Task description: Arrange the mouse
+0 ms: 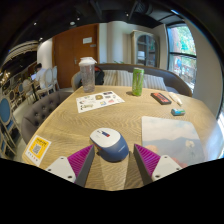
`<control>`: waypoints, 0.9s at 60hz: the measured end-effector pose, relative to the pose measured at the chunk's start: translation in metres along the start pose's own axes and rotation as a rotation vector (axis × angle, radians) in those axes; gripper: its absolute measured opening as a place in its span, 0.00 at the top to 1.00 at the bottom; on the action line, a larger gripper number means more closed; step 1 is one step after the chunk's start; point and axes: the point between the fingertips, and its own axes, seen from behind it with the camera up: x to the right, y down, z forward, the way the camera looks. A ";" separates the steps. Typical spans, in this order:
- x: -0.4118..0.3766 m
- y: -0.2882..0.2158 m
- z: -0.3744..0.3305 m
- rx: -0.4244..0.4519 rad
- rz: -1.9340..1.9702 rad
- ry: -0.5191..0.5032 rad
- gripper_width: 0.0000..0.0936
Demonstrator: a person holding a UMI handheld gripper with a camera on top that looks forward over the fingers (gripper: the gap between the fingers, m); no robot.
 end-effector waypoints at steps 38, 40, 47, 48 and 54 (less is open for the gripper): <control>0.003 -0.028 0.057 -0.058 0.004 -0.005 0.49; 0.003 -0.030 0.055 -0.056 0.014 -0.012 0.51; 0.018 -0.080 0.015 0.079 0.036 -0.005 0.53; 0.025 -0.090 0.006 0.106 0.049 0.005 0.53; 0.077 -0.147 -0.050 0.267 0.050 0.064 0.53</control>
